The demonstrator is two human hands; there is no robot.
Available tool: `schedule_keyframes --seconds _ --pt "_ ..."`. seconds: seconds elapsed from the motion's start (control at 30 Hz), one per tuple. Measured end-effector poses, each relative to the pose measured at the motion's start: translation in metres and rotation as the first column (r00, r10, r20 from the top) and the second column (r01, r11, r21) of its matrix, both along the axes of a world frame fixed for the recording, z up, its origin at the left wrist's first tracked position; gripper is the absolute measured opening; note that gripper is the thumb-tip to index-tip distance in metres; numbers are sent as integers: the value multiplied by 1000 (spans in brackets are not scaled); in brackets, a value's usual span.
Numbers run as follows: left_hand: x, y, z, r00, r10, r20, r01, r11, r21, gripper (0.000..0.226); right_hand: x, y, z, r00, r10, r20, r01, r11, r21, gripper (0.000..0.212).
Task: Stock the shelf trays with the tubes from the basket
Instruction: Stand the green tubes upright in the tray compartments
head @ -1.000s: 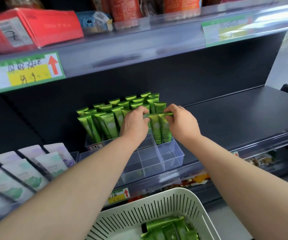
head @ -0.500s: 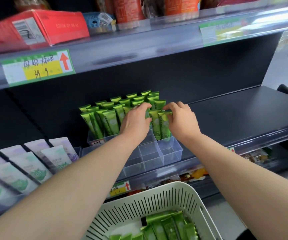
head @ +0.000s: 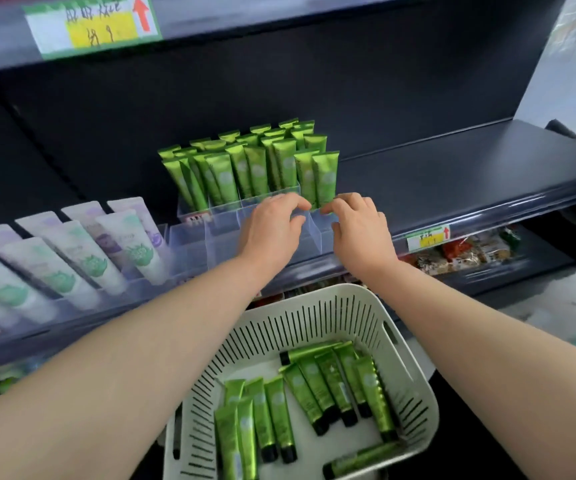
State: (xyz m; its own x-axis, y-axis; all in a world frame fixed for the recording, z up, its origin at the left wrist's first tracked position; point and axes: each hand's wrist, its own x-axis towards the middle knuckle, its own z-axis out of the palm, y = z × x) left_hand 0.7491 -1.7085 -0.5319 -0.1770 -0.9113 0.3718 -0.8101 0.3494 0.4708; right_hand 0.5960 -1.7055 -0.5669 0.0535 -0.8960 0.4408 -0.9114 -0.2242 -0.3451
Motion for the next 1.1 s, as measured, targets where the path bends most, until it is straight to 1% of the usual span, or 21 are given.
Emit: schedule_keyframes --seconds 0.1,0.2,0.27,0.33,0.4,0.5,0.6,0.7,0.73,0.8,0.9,0.97,1.03,1.1 --pt "9 23 -26 1000 6 -18 -5 1000 19 22 7 21 -28 999 49 24 -49 999 11 39" --pt "22 47 -56 999 3 -33 -1 998 60 21 10 43 -61 997 71 -7 -70 994 84 31" --pt "31 61 -81 1000 10 9 -11 990 142 20 11 53 -82 997 75 -22 -70 984 165 27" --pt "39 71 -105 998 35 45 -45 968 248 21 12 61 -101 996 78 -34 -66 960 273 29" --pt "46 77 -125 996 62 65 -81 931 356 22 11 66 -120 996 83 -46 -56 908 416 31" --pt "54 84 -152 994 77 78 -105 869 483 22 11 70 -147 995 94 -18 -68 828 557 35" --pt "58 92 -175 992 66 107 -115 821 559 21 12 69 -170 998 50 32 -58 732 679 40" --pt "60 96 -190 992 33 122 -100 794 600 20 18 68 -190 999 51 20 -46 601 798 40" --pt "60 96 -194 992 30 119 -96 786 610 21 21 68 -195 998 67 6 -43 564 825 40" --pt "61 94 -201 992 37 122 -105 774 625 21 29 69 -205 995 93 -26 -26 521 853 44" --pt "64 93 -208 986 63 155 -148 766 626 20 43 72 -216 992 123 -37 -30 498 867 49" --pt "67 94 -213 983 60 171 -155 764 627 20 51 72 -221 980 186 -65 -35 489 871 45" --pt "70 96 -218 983 57 177 -159 754 637 23 59 73 -224 950 289 -120 -33 474 880 37" --pt "73 97 -221 983 55 177 -158 745 648 24 68 80 -225 930 348 -120 -39 417 908 31"
